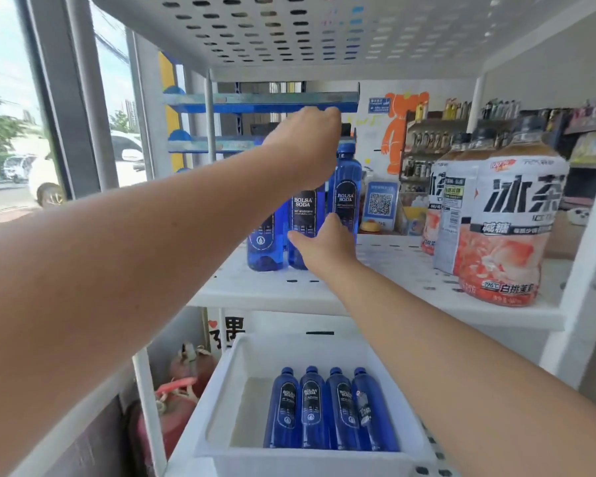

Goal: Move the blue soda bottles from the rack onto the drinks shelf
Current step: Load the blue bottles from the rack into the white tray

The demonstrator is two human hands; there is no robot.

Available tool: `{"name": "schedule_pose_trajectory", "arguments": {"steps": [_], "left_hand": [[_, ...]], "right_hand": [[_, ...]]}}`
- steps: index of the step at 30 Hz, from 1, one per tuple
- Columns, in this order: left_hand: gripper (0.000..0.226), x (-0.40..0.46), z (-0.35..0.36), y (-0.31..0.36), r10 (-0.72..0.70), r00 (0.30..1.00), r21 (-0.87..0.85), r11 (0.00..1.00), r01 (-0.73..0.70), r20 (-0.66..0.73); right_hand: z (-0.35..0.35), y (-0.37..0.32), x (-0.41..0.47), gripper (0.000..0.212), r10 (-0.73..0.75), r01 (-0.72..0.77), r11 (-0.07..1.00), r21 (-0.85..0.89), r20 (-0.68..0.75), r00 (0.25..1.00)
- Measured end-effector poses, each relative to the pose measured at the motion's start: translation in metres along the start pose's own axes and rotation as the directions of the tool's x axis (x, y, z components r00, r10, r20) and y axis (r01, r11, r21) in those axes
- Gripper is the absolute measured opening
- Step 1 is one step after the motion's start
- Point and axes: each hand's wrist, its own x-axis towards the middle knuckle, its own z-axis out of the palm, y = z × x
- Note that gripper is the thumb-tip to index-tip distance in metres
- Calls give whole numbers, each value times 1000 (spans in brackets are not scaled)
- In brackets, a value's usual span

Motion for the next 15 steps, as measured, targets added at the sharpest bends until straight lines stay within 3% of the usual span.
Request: {"name": "schedule_pose_trajectory", "arguments": {"steps": [1,3,6,8,13,15], "left_hand": [[2,-1,-1,1,-13,999,26,1000,12,37],[19,-2,2,1,2,998,48,999,-5,55],[9,-2,8,-2,29,999,19,999,-30,45],[24,-5,7,-3,18,1000,-7,1000,-18,20],[52,-32,-4,2,40,980,-123,990,-65,-196],[52,-49,-6,5,12,958,-178,982,-65,-286]], "right_hand": [[-1,0,-2,41,-1,1,1000,17,6,1000],[-4,1,-5,38,-18,18,998,60,-6,1000],[-11,2,-9,39,-60,63,993,97,-38,997],[-19,0,-16,39,-99,106,986,129,-55,994],[-45,-7,-44,23,-156,158,945,285,-29,987],[-54,-5,-61,23,-167,168,932,322,-32,986]]}}
